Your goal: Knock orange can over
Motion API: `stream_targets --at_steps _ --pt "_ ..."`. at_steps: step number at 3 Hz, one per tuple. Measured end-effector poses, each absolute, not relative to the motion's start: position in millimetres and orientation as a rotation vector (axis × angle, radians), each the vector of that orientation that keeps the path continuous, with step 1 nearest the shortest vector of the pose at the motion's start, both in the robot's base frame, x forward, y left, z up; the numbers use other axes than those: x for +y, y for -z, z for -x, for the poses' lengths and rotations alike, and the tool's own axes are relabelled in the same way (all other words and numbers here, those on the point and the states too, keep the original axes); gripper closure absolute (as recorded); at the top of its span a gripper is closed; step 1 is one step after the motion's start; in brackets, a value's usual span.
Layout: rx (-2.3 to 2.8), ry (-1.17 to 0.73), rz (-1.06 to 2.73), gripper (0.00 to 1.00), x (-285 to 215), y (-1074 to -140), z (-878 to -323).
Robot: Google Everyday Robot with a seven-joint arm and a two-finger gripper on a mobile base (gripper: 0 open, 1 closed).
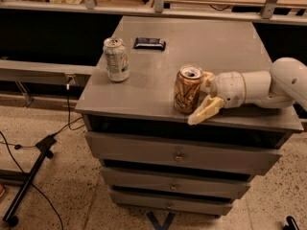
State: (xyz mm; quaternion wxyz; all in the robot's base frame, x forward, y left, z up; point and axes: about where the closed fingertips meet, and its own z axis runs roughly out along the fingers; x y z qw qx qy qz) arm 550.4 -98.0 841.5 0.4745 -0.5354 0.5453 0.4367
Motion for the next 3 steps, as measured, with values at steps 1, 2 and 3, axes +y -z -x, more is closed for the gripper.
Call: stream_targets --at_steps 1,2,3 --pt "1.316 -1.085 1.294 0.00 -98.5 -840.0 -550.7" --pt "1.313 -1.088 1.297 0.16 -96.0 -840.3 -550.6" --pt "1.310 -1.092 1.300 0.39 -93.4 -840.5 -550.5"
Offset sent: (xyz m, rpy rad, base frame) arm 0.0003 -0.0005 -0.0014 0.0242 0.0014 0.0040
